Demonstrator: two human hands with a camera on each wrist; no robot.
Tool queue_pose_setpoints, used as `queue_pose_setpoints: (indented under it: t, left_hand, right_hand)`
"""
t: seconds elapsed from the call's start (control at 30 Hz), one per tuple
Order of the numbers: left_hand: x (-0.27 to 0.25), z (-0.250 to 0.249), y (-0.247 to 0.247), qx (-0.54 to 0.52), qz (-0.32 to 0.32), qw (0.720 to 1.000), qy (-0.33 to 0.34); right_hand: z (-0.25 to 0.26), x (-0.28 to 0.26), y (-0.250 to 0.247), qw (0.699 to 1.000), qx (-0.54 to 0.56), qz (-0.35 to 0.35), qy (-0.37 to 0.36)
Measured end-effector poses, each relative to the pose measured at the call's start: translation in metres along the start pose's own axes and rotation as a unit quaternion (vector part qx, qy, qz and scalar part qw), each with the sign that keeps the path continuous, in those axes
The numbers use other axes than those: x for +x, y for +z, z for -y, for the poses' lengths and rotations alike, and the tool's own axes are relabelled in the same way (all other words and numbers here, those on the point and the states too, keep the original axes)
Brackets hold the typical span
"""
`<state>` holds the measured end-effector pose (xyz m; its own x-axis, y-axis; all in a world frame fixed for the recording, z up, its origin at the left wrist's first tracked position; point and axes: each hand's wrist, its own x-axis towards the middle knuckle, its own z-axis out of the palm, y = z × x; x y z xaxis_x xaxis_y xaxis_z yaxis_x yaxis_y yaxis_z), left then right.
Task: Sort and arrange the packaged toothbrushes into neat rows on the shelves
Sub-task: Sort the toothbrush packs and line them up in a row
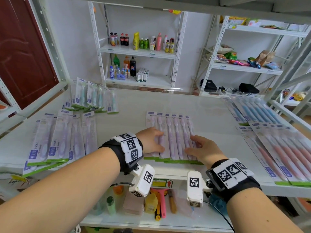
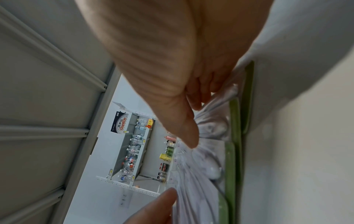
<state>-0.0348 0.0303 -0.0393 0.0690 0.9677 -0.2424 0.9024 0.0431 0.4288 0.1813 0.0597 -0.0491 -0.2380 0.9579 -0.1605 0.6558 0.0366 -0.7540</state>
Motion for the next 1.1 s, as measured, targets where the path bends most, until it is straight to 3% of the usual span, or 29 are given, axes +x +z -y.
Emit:
queue_pose_setpoints:
  t: [0.63,0.87,1.1]
  left_hand:
    - [-0.007,0.002,-0.006,-0.029,-0.005,1.0,-0.007]
    - [-0.026,0.024,-0.028,-0.135,-0.108,0.985,0.004]
    - [-0.068,0.082,-0.059,-0.216,-0.239,0.945,-0.063]
  right_hand:
    - [0.002,0.001,-0.003,1.0,0.018,-0.022,0.009]
    - [0.032,0.004,0.008,0.998,0.026,-0.058,-0.012]
    - [0.099,0.013,0.065,0.991,0.084,0.007,-0.108]
